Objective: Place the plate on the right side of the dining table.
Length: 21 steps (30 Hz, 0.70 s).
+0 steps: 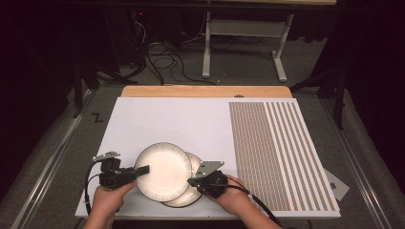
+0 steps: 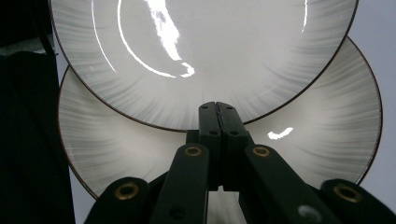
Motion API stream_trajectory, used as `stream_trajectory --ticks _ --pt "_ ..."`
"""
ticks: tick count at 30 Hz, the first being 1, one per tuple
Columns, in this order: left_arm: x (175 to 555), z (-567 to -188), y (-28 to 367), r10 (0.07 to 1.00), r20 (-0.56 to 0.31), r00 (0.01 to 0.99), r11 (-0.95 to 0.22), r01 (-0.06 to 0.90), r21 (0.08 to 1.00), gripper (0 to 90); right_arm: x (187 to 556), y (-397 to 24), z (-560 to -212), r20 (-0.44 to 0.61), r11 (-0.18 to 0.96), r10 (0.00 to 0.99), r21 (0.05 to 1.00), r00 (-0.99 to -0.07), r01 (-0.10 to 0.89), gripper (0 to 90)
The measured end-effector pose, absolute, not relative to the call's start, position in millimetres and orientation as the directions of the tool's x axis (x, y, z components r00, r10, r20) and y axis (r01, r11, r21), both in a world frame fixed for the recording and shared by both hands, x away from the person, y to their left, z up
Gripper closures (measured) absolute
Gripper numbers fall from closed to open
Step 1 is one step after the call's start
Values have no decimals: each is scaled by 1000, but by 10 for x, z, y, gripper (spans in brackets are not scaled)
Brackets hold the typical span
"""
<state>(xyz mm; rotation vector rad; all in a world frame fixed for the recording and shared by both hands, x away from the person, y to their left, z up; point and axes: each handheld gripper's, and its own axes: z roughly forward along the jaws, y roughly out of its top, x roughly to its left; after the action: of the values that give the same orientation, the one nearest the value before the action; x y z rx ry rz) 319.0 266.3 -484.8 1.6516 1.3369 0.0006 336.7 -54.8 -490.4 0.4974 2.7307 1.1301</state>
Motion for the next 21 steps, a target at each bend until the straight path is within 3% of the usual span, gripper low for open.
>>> stream_trajectory --ticks 14,21 --pt "3110 -4726 2551 757 -460 464 54 657 752 784 3379 -767 -4715 26 573 399 773 -916 272 837" --pt "3056 -4670 2483 766 -390 511 12 595 803 795 3374 -994 -4610 13 516 436 816 -900 262 739"
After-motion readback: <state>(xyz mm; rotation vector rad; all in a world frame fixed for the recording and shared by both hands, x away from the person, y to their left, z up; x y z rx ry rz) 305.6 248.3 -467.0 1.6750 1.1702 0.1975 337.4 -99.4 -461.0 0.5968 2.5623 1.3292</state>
